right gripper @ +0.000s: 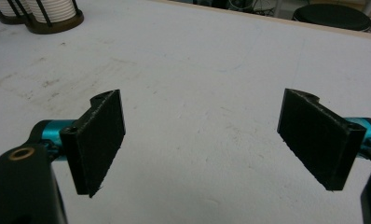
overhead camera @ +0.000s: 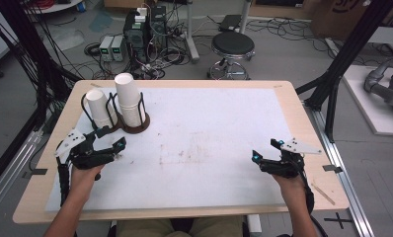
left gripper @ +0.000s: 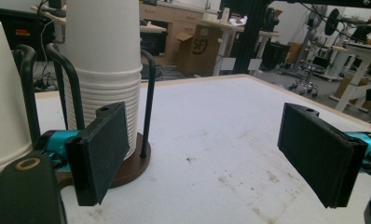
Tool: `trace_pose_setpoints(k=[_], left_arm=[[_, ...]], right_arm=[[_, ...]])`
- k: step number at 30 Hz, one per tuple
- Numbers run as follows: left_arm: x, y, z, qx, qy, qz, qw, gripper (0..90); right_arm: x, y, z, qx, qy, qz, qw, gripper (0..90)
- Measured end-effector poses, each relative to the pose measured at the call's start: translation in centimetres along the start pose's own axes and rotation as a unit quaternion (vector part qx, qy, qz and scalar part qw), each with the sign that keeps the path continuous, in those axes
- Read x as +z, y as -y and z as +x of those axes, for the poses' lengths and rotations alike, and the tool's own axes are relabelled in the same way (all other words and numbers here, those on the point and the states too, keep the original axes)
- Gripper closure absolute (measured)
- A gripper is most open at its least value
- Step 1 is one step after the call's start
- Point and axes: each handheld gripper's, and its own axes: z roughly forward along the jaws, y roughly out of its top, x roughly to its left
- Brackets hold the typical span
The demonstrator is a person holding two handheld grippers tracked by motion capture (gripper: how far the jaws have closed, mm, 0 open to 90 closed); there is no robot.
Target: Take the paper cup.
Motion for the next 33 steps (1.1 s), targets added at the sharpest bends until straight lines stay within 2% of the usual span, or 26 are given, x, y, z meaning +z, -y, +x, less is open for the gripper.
trace_pose_setpoints(k=[6, 12, 15, 20, 26, 33], left_arm=[[0.3, 0.0, -0.1, -0.004, 0.0, 0.001, 1.0, 16.4], [0.6, -0.4, -0.2, -0.002, 0.013, 0.005, 0.9999, 16.4], [0.6, -0.6, -0.2, -0.019, 0.021, 0.0, 0.9996, 16.4], [1.0, -1.0, 0.0, -0.02, 0.022, 0.004, 0.9995, 16.4], [2.1, -2.9, 0.7, -0.009, 0.016, 0.004, 0.9998, 16.4], [3.6, -6.1, 1.5, 0.004, 0.012, 0.006, 0.9999, 16.4]], right_arm=[[0.0, 0.1, -0.1, 0.0, -0.006, -0.003, 1.0, 15.6], [-0.2, 0.3, 0.0, -0.003, -0.008, 0.001, 1.0, 15.6], [-0.3, 0.4, 0.1, 0.002, -0.006, 0.003, 1.0, 15.6], [-1.0, 0.3, 0.4, 0.006, -0.001, -0.002, 1.0, 15.6], [-1.4, 0.6, 0.3, 0.007, 0.004, 0.0, 1.0, 15.6], [-1.9, 1.0, 0.1, 0.005, 0.009, 0.003, 0.9999, 15.7]])
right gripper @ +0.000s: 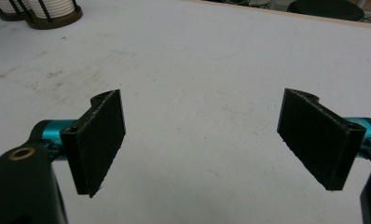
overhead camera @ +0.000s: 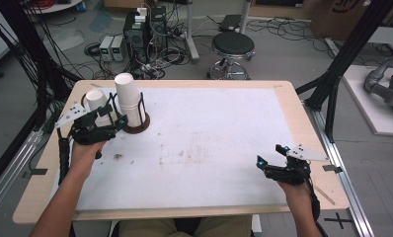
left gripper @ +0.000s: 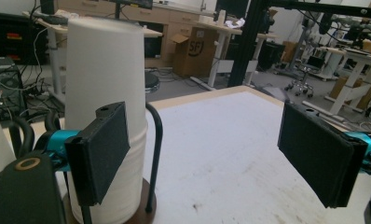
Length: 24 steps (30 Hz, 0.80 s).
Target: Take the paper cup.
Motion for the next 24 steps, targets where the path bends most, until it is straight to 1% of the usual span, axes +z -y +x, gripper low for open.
trace_pose_setpoints(k=[1, 4, 7, 13, 16, 17, 20, 24], left_arm=[[0.2, -0.5, 0.1, 0.002, 0.0, 0.001, 1.0, 16.4], [0.9, -1.9, 0.5, 0.007, -0.005, 0.007, 0.9999, 16.4], [1.8, -3.2, 1.0, 0.008, -0.01, 0.015, 0.9998, 16.4], [3.3, -5.3, 2.2, 0.009, -0.034, 0.027, 0.999, 16.4], [4.2, -6.3, 2.9, 0.012, -0.051, 0.037, 0.9979, 16.3], [4.2, -6.3, 2.9, 0.012, -0.051, 0.037, 0.9979, 16.3], [4.9, -6.7, 3.3, 0.011, -0.056, 0.051, 0.9971, 16.3], [6.0, -6.9, 3.4, 0.012, -0.06, 0.057, 0.9965, 16.3]], right_arm=[[-0.2, 0.0, 0.0, 0.004, 0.001, 0.001, 1.0, 15.7], [-0.2, 0.1, 0.0, 0.005, -0.001, 0.002, 1.0, 15.7], [-0.1, 0.0, 0.1, 0.004, -0.003, 0.001, 1.0, 15.7], [0.1, -0.2, 0.2, 0.001, -0.006, 0.001, 1.0, 15.7], [0.1, -0.1, 0.2, -0.001, -0.008, 0.001, 1.0, 15.7], [0.1, -0.1, 0.2, 0.001, -0.008, 0.002, 1.0, 15.7], [0.2, -0.1, 0.2, -0.002, -0.009, 0.002, 1.0, 15.7], [0.2, -0.1, 0.2, -0.003, -0.01, 0.003, 0.9999, 15.7]])
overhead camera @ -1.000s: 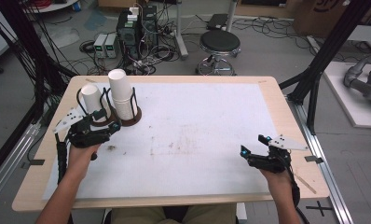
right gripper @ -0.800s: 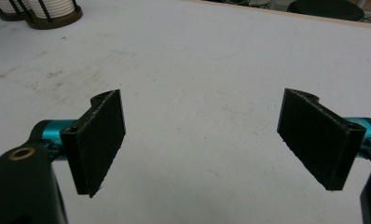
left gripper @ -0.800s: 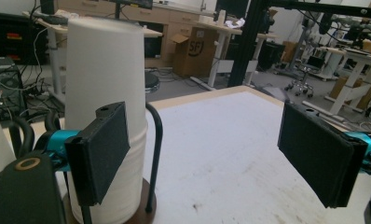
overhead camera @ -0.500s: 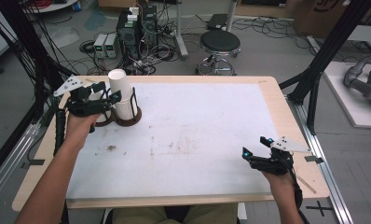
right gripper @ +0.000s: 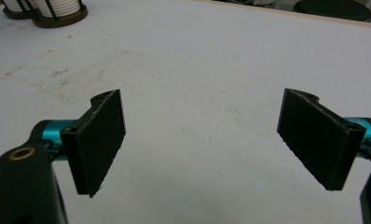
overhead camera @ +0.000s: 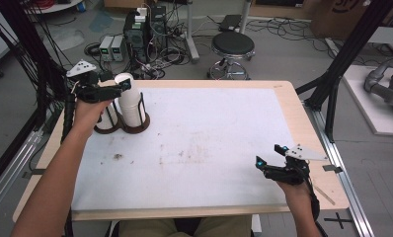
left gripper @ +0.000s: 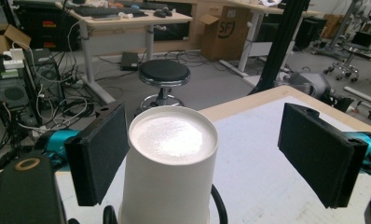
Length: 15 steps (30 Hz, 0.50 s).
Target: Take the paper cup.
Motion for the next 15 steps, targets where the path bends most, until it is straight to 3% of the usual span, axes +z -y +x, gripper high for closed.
trace_pose_setpoints(k=[7, 15], left_arm=[[1.6, 1.0, 0.7, -0.017, -0.022, 0.024, 0.9993, 16.3], [2.8, 1.7, 1.1, -0.027, -0.03, 0.032, 0.9987, 20.9]], right_arm=[[-0.1, 0.0, 0.1, 0.002, -0.001, 0.003, 1.0, 15.9], [0.0, 0.1, 0.0, 0.001, 0.001, 0.004, 1.0, 16.0]])
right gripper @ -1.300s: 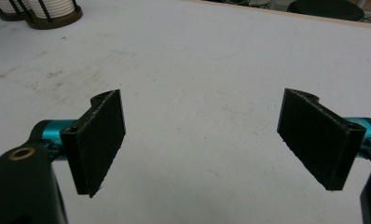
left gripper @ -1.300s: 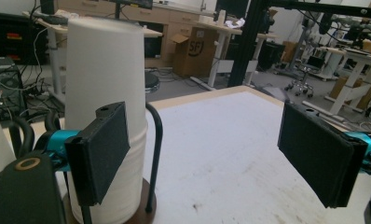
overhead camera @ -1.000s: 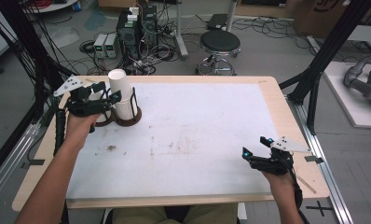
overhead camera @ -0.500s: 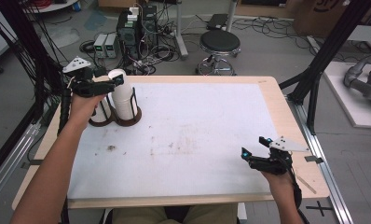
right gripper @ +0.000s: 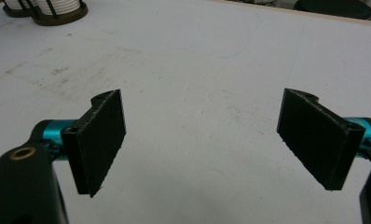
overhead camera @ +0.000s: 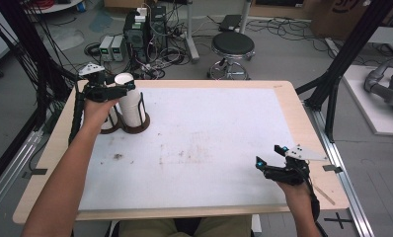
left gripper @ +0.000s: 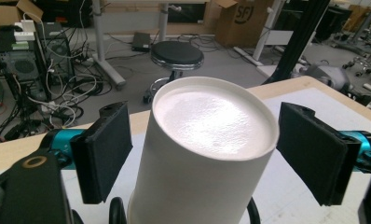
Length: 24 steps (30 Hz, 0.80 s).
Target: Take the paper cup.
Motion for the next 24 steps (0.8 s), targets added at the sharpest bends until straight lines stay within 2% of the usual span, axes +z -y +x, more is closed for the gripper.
trace_pose_setpoints(k=[6, 7, 15, 20, 24], left_arm=[[0.4, 0.2, 0.0, 0.001, -0.007, 0.003, 1.0, 26.5], [0.4, 0.2, 0.0, 0.001, -0.006, 0.002, 1.0, 30.6], [0.3, 0.0, -0.2, 0.012, -0.011, -0.004, 0.9999, 32.0], [-0.2, -0.4, 0.1, 0.002, -0.004, -0.02, 0.9998, 32.4], [-0.9, -0.7, 0.2, -0.013, -0.001, -0.039, 0.9992, 32.6]], right_arm=[[0.0, 0.1, -0.1, 0.0, -0.001, 0.002, 1.0, 16.0], [0.0, 0.1, -0.1, -0.001, -0.002, 0.002, 1.0, 16.1], [0.1, 0.1, -0.2, 0.0, -0.002, 0.002, 1.0, 16.1], [0.1, 0.1, -0.1, -0.001, -0.003, 0.003, 1.0, 16.1], [0.2, 0.0, 0.0, 0.004, -0.004, 0.005, 1.0, 16.1]])
